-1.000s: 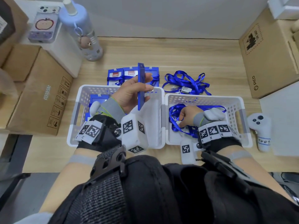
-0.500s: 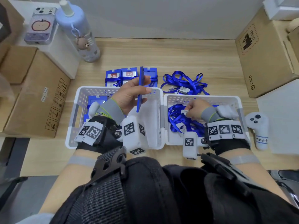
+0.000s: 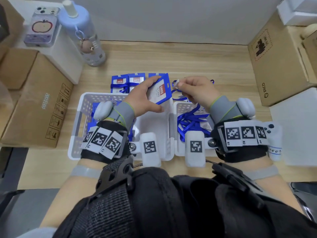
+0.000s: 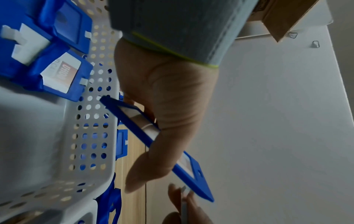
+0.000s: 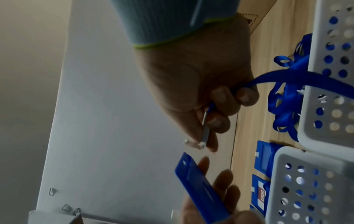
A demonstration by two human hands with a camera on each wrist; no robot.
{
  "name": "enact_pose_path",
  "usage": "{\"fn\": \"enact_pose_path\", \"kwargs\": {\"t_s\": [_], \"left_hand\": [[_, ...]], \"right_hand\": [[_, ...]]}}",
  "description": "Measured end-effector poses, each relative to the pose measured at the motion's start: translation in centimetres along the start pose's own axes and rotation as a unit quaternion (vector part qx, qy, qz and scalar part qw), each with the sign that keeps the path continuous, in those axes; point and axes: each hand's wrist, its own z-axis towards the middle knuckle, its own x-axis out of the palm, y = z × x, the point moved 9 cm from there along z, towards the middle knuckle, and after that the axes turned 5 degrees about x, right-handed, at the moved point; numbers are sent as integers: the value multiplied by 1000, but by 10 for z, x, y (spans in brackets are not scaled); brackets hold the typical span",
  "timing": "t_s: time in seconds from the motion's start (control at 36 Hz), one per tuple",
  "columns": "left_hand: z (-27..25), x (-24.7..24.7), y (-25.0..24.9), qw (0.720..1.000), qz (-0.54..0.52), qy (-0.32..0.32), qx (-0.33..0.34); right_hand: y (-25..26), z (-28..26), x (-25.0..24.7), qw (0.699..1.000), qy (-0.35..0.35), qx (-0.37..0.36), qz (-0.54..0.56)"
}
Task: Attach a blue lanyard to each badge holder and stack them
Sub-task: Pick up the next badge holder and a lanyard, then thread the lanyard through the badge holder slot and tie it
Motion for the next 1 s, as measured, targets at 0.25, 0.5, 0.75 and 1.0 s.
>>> {"fn": "enact_pose_path", "kwargs": {"t_s": [0.25, 0.5, 0.75, 1.0], "left_hand": [[1, 1, -2, 999, 45, 10, 21], [1, 1, 1, 996, 87, 16, 9], [1, 1, 3, 989, 147, 23, 15], [3, 2, 2, 980, 193, 34, 24]], "right_hand": [[6, -9, 15, 999, 39, 6, -15], [7, -13, 14, 998, 39, -4, -47], [6, -13, 16, 999, 49, 10, 2], [7, -14, 24, 997, 64, 17, 27]]}}
